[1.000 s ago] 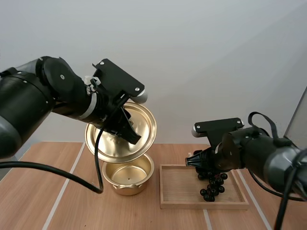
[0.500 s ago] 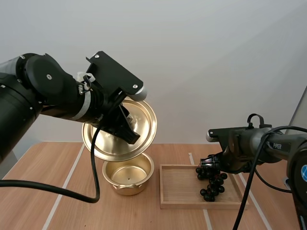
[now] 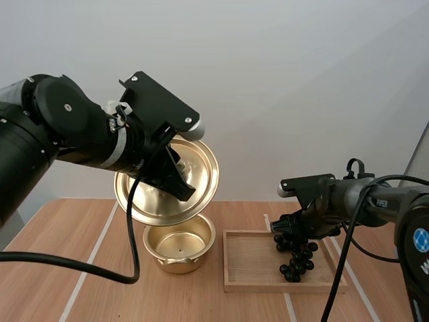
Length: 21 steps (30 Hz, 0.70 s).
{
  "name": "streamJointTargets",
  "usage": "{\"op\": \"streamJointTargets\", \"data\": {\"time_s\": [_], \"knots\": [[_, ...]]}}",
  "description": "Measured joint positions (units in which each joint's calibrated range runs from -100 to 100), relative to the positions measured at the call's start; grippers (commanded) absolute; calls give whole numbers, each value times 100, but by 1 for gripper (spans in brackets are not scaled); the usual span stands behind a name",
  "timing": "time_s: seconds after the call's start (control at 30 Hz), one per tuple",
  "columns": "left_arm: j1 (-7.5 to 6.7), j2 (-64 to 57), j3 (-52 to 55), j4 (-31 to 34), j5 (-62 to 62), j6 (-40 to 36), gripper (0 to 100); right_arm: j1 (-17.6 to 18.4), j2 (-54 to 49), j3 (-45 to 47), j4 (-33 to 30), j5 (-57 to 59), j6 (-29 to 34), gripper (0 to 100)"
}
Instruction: Open the lid, put the grape in the pot, and close it
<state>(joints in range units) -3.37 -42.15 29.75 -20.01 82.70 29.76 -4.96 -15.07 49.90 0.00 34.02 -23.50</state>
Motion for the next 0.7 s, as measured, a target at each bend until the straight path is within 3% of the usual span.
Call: {"op": "streamJointTargets", "data": {"time_s": [0.5, 0.53, 0.57, 0.6, 0.67, 0.7], "knots": [[0, 0, 0, 0, -73, -72, 0, 0, 1394, -27, 45, -1010, -94, 100], [0, 0, 0, 0, -73, -72, 0, 0, 1424, -27, 45, -1010, -94, 95], [0, 0, 0, 0, -73, -72, 0, 0, 1434, -27, 45, -1010, -94, 69], [0, 0, 0, 0, -73, -72, 0, 0, 1434, -27, 45, -1010, -94, 55], [0, 0, 0, 0, -73, -80, 0, 7, 1449, -27, 62, -986, -94, 6], [0, 0, 0, 0, -73, -80, 0, 23, 1449, -27, 114, -949, -94, 0]]}}
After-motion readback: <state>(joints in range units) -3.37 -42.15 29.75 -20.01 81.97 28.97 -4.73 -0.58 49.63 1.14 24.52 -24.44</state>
